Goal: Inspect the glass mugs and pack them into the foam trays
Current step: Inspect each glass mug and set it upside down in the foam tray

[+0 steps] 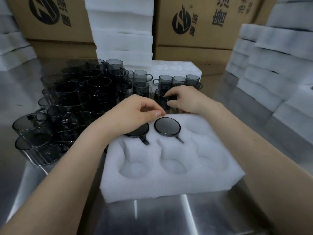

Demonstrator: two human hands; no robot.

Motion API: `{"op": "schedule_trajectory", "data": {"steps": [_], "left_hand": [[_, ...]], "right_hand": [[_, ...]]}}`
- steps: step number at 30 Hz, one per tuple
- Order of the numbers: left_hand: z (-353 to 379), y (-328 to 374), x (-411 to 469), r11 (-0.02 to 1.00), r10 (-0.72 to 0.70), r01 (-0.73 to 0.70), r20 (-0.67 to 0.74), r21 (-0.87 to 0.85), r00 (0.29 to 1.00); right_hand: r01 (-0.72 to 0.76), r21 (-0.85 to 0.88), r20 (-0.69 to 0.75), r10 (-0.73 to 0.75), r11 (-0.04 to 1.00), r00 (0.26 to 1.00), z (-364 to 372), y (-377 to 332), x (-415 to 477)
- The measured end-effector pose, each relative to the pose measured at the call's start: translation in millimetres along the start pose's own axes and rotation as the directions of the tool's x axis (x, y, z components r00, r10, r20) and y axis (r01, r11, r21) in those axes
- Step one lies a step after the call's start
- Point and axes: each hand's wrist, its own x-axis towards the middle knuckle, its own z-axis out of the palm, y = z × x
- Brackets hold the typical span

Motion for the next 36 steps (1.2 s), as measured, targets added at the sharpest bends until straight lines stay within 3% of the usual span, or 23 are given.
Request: {"op": "schedule_trajectory", "data": {"steps": [5, 10, 14, 18, 22, 26, 30, 36], "left_hand": [[2.2, -0.1, 0.7, 0.999, -0.02, 0.021, -0.038, 0.03, 0.999], [3.4, -1.6, 2.2, 0.997, -0.05, 0.056, -0.098, 0.059, 0.994], [1.4, 2.1, 1.2, 0.997, -0.056, 0.065, -0.242, 0.029, 0.969], [1.2, 6.0, -0.4, 0.996, -0.069, 0.05, -0.278, -0.075, 0.958], [1.1, 10.9, 0.7, 0.999, -0.029, 0.019, -0.334, -0.036, 0.942], [1.9, 11.1, 3.5, 1.0, 0.006, -0.015, -0.362, -0.022, 0.932], [1.5, 8.4, 5.9, 0.997, 0.043, -0.063, -0.341, -0.048, 0.939], [-0.8, 4.2, 6.1, 0.998, -0.007, -0.009, -0.279, -0.054, 0.96]], "right_hand": [[0.026, -0.03, -0.101, -0.029, 0.999, 0.995, 1.0, 1.3, -3.8], [0.042, 0.21, -0.261, 0.015, 0.977, 0.965, -5.9, 3.1, -15.3], [0.124, 0.427, -0.336, 0.031, 0.896, 0.941, -20.9, -11.9, -30.0], [0.271, 0.525, -0.33, -0.1, 0.807, 0.939, -30.0, -39.5, -41.5], [0.361, 0.601, -0.285, -0.23, 0.713, 0.93, -24.5, -53.3, -48.5], [0.332, 0.669, -0.24, -0.23, 0.665, 0.943, -18.4, -42.2, -51.1], [0.232, 0.835, -0.137, -0.22, 0.5, 0.966, -12.2, -34.1, -47.9], [0.131, 0.878, -0.037, -0.206, 0.46, 0.978, -5.1, -32.5, -44.7]]}}
